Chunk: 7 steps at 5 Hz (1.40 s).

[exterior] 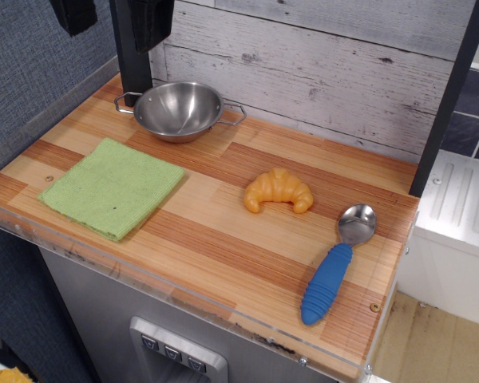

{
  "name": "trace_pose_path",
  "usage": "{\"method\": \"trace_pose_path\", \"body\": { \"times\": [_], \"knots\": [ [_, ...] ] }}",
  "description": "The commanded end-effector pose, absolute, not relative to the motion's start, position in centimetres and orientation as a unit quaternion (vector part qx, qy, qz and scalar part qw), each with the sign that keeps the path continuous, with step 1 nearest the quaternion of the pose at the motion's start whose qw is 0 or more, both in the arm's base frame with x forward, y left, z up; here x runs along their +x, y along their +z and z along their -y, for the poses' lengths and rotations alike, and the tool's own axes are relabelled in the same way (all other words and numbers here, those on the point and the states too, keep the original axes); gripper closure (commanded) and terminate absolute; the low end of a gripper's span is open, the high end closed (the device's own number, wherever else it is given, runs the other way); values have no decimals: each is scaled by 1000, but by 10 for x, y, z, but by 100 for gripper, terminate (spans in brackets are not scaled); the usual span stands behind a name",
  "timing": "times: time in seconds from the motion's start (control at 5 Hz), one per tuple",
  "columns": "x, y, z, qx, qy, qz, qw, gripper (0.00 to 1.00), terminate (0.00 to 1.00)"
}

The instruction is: Place the blue fork on the green napkin.

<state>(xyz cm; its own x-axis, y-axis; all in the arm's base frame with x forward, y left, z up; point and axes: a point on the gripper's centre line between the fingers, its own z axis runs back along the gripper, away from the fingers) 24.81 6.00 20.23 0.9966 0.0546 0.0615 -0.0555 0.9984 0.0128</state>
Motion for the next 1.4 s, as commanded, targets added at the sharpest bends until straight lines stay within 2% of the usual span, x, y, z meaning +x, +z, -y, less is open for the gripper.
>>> {"method": "trace_pose_path", "body": {
  "times": [0.0,0.2,0.4,0.6,0.8,1.0,1.2],
  "knots": [
    [248,202,-60,7,28,31,999,0,0],
    [246,206,-47,0,60,62,996,0,0],
    [244,197,-15,-21,62,82,995,0,0],
    [244,176,30,-5,15,98,995,0,0],
    [249,138,56,22,-24,81,996,0,0],
    [253,99,67,37,-32,55,997,0,0],
    [253,62,80,40,-22,37,998,0,0]
  ]
}}
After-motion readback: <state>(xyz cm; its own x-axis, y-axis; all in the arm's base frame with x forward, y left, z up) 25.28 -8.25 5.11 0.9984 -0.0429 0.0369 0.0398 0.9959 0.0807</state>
